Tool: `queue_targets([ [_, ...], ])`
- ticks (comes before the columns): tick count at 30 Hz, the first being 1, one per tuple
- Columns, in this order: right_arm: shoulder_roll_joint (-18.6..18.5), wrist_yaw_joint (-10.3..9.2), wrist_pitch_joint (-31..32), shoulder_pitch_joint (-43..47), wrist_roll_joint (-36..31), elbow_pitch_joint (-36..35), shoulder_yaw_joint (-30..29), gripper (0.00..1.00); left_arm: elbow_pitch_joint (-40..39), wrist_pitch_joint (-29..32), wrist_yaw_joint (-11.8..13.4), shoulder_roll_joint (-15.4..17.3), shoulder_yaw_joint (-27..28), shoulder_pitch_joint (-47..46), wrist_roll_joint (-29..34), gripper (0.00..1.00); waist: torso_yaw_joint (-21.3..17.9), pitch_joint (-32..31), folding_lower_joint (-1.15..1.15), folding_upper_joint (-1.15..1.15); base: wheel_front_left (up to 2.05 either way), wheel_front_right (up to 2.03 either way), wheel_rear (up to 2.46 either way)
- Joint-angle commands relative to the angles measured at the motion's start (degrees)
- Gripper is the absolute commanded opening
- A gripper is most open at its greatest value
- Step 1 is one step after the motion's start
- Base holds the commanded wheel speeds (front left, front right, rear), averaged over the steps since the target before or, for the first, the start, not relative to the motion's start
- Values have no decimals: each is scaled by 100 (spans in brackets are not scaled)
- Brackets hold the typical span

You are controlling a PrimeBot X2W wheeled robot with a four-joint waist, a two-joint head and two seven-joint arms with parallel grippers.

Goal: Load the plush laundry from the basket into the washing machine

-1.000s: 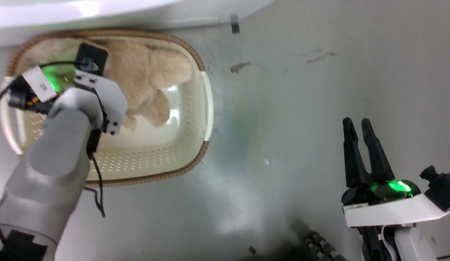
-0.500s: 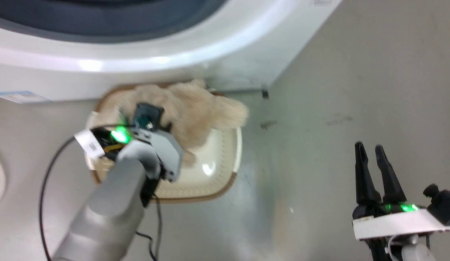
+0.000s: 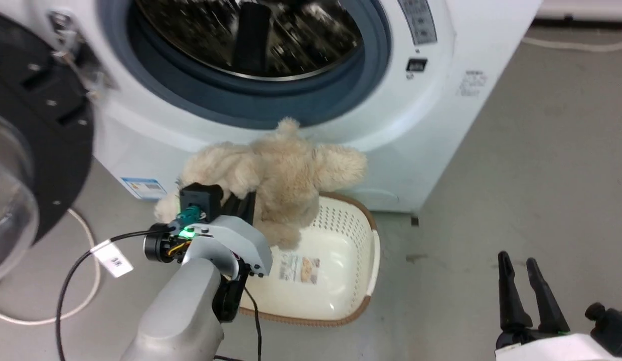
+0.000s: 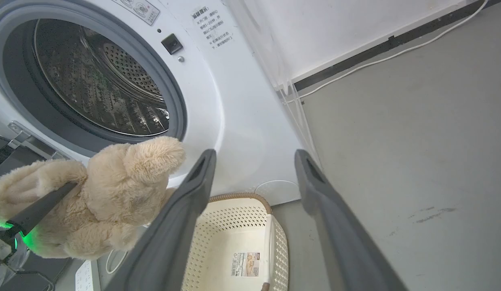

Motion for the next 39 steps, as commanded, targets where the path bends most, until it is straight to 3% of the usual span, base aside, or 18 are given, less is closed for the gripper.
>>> queue_targets([
  [1, -1, -4, -24, 63, -32, 18, -19, 100, -74, -69, 23, -17, 38, 42, -17, 0, 129, -178, 2, 0, 0, 0, 0],
  [9, -1, -4, -24, 190, -86, 20, -34, 100, -836, -189, 278, -20, 626, 130, -51, 0, -23, -303, 2, 0, 0, 0, 0],
  [15, -1, -4, -24, 116, -139, -15, 20, 100, -1302, -192, 327, -83, 1190, 26, 128, 0, -252, -144, 2, 0, 0, 0, 0],
  [24, -1, -4, -24, -268, -156, -182, 125, 100, -1151, -193, 137, -36, 2001, -878, 530, 0, -670, 643, 2, 0, 0, 0, 0],
  [33, -1, -4, -24, -531, -100, -339, 142, 100, -975, -194, -16, 145, 2298, -1774, 1000, 0, -980, 1405, 2, 0, 0, 0, 0],
  [39, -1, -4, -24, -651, -31, -486, 263, 100, -765, -194, -133, 433, 2401, -2470, 1238, 0, -1210, 1857, 2, 0, 0, 0, 0],
])
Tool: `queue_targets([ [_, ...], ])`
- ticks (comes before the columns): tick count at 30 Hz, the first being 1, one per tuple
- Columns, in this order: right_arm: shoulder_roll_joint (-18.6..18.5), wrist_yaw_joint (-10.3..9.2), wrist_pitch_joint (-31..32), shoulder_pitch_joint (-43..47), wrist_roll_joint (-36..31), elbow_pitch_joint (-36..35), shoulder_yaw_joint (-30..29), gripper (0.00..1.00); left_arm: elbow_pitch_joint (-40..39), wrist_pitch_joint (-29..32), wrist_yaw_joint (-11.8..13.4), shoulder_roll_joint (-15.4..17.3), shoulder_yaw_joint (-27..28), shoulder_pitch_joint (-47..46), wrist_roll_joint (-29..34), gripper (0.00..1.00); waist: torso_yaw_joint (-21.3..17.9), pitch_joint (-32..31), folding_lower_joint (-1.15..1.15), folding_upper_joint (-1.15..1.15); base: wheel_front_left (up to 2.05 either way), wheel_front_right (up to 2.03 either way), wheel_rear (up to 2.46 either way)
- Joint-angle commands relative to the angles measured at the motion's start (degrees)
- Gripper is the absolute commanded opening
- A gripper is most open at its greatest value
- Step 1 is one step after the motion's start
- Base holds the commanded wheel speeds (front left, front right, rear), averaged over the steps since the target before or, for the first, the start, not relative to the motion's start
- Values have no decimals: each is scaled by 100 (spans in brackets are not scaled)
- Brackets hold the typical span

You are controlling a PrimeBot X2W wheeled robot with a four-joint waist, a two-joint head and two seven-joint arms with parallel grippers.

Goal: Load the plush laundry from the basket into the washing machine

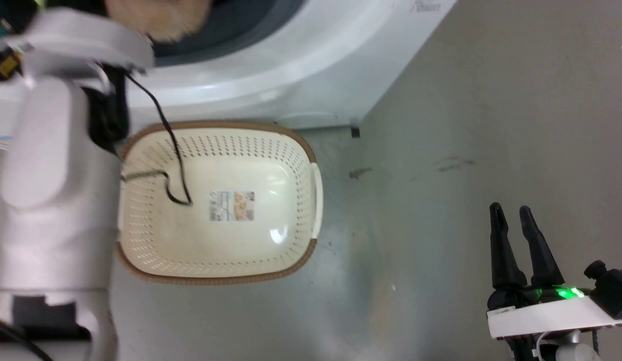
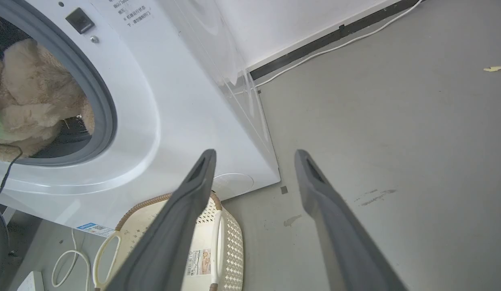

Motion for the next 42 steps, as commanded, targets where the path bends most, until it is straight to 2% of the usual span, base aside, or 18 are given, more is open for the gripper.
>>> queue_targets([
  [1, -3, -4, -24, -81, 37, -53, 21, 100, 15, -39, -42, 73, 11, -197, 60, 0, -181, 233, -1, 0, 0, 0, 0],
  [5, -3, -4, -24, -122, 83, -166, 81, 100, 294, -39, -110, 320, -30, -698, 225, 0, -334, 488, -1, 0, 0, 0, 0],
  [6, -3, -4, -24, -139, 126, -270, 117, 100, 443, -38, -126, 472, -25, -1080, 280, 0, -450, 680, -1, 0, 0, 0, 0],
  [16, -3, -4, -24, -114, 326, -610, 292, 100, 758, 100, -141, 969, -72, -2260, 449, 0, -801, 1271, -1, 0, 0, 0, 0],
  [27, -3, -4, -24, -30, 425, -876, 367, 100, 1065, 494, -133, 1173, -262, -2850, 572, 0, -939, 1659, -1, 0, 0, 0, 0],
  [28, -3, -4, -24, -29, 429, -881, 360, 100, 1103, 516, -128, 1166, -274, -2888, 570, 22, -928, 1673, -1, 0, 0, 0, 0],
  [29, -3, -4, -24, -28, 434, -883, 348, 100, 1144, 530, -129, 1150, -281, -2925, 556, 71, -913, 1682, -1, 0, 0, 0, 0],
  [30, -3, -4, -24, -30, 438, -879, 342, 100, 1182, 532, -138, 1137, -288, -2958, 542, 100, -899, 1685, -1, 0, 0, 0, 0],
  [36, -3, -4, -24, -105, 407, -853, 290, 100, 1376, 517, -293, 1002, -418, -3104, 494, 100, -771, 1641, -1, 0, 0, 0, 0],
  [42, -3, -4, -24, -262, 297, -806, 129, 100, 1518, 442, -460, 727, -614, -3075, 420, 100, -508, 1440, -1, 0, 0, 0, 0],
])
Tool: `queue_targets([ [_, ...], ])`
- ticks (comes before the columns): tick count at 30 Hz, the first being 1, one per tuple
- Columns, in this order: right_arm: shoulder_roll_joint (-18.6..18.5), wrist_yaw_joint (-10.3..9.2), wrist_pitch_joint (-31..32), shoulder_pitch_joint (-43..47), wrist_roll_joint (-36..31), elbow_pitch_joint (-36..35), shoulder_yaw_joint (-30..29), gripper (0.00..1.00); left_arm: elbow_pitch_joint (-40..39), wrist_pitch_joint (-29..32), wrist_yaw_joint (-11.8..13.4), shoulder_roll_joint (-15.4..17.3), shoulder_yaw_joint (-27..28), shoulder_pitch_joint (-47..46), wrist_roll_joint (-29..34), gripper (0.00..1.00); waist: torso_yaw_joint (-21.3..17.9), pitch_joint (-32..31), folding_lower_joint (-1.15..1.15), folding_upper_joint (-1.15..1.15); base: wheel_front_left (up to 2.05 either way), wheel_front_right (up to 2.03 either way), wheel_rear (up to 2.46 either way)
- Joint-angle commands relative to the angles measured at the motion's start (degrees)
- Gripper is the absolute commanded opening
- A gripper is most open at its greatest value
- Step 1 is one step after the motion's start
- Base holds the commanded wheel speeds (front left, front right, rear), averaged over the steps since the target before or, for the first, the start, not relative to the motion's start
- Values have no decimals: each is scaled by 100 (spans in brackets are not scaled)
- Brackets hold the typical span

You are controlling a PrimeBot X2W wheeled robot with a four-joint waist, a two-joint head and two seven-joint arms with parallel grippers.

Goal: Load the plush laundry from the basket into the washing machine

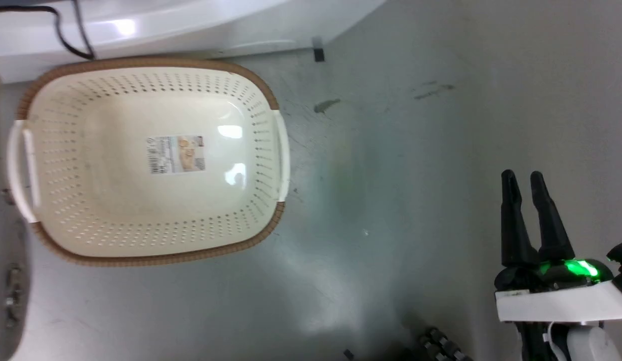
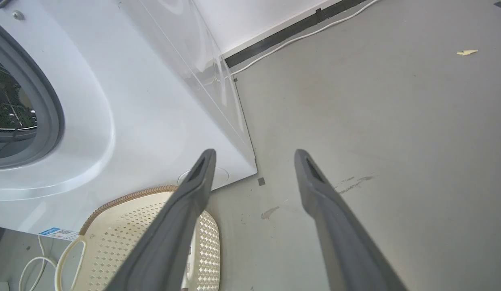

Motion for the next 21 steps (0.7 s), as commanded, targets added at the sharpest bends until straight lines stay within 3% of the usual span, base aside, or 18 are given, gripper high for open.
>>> queue_targets([
  [1, -1, -4, -24, -100, -19, 17, -16, 100, 17, -38, -13, -21, -15, 40, -33, 100, 106, -107, 0, 0, 0, 0, 0],
  [8, -1, -4, -24, -301, -224, 198, -166, 100, 140, -241, -98, -383, -87, 602, -256, 100, 475, -587, 0, 0, 0, 0, 0],
  [16, -1, -4, -24, -285, -485, 467, -274, 100, 314, -451, -106, -836, -153, 1894, -473, 100, 921, -1619, 0, 0, 0, 0, 0],
  [21, -1, -4, -24, -154, -630, 676, -249, 100, 258, -492, -78, -941, -115, 2661, -551, 100, 1043, -2225, 0, 0, 0, 0, 0],
])
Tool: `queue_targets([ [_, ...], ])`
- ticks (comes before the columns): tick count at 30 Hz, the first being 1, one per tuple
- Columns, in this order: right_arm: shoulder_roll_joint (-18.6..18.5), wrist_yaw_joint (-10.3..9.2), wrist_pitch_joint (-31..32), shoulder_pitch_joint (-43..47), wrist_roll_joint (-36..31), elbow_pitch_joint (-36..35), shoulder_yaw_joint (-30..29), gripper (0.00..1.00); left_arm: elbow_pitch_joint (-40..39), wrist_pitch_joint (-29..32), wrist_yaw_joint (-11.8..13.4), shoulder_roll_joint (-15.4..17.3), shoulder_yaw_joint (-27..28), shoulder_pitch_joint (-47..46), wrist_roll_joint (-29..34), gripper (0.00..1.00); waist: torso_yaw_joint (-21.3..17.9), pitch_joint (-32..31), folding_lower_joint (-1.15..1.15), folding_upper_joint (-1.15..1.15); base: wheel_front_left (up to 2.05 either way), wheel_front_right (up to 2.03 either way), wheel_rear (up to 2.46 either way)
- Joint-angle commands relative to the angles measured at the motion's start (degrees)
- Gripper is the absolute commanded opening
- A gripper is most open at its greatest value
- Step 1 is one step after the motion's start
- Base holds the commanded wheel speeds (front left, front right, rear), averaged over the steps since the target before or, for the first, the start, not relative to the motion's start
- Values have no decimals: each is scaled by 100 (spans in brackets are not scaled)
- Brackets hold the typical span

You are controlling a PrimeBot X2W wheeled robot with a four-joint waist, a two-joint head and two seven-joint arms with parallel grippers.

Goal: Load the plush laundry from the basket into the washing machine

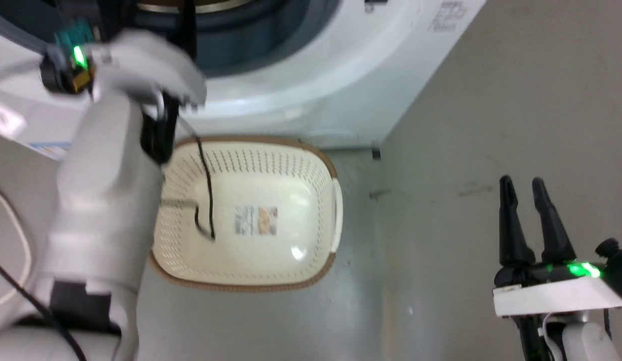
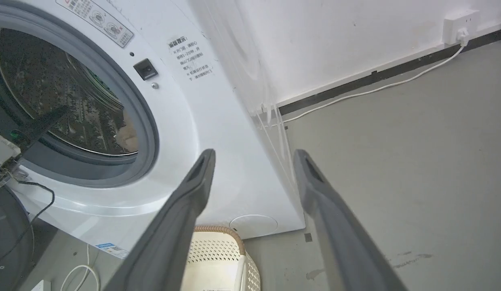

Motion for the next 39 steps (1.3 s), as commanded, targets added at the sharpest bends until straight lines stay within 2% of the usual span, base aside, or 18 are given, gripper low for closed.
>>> queue_targets([
  [1, -1, -4, -25, 76, -41, 33, 5, 100, -32, -33, 27, 3, 15, 163, -11, 100, 159, -410, 1, 0, 0, 0, 0],
  [10, -1, -4, -25, 370, -12, 267, -15, 100, -741, -40, 208, -127, 208, 1533, -51, 100, 411, -1384, 1, 0, 0, 0, 0],
  [24, -1, -4, -25, 1053, -767, 369, -76, 100, -2306, -41, 565, -344, 450, 3849, -4, 100, 704, -2629, 1, 0, 0, 0, 0],
  [31, -1, -4, -25, 1275, -1368, 295, -172, 100, -2938, -3, 651, -286, 379, 4641, 38, 100, 712, -2834, 1, 0, 0, 0, 0],
  [39, -1, -4, -25, 1455, -1684, 305, -368, 100, -3523, 237, 650, -124, 212, 5381, 104, 100, 713, -2966, 1, 0, 0, 0, 0],
])
